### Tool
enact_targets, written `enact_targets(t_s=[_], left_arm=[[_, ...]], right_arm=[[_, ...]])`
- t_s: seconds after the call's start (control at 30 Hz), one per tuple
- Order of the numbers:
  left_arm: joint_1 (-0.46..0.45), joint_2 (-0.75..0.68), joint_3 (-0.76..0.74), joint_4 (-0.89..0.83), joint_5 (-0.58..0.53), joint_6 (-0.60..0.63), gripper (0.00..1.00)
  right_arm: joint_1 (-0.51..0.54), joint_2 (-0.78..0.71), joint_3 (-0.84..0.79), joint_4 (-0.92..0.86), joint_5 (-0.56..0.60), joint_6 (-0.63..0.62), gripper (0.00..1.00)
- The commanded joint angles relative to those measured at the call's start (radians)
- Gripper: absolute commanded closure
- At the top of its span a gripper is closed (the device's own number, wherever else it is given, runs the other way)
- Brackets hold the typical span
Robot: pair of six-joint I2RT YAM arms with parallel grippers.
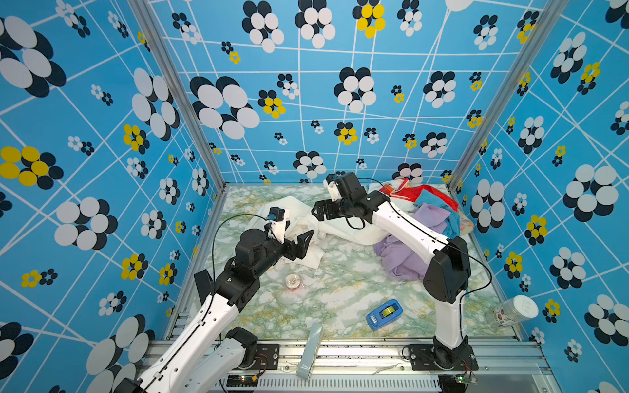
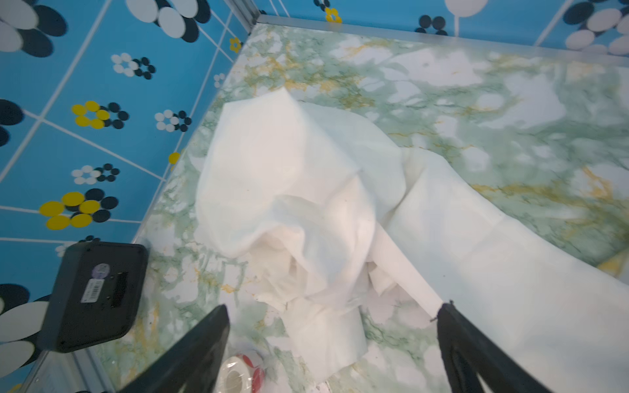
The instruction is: Pick out a specific cloth from the pile
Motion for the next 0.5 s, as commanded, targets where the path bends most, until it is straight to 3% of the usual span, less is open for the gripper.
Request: enact_targets(t_s=[0.0,0.13,0.47], left_arm=[[0.005,0.011,0.022,0.004,0.015,-0.008,0.08],[0.005,0.031,0.029,0.006,0.018,-0.012,0.08],[0.005,0.065,0.043,0.017,0.031,-0.027,0.09]], right_arm=[[-0.016,0.008,-0.077,-0.074,0.055,-0.030,0.07],[-0.032,0.026,-0.139,-0.076,0.046,-0.056,0.14],[-0.057,0.103,-0.162,-0.078,0.087,-0.111,0.13]])
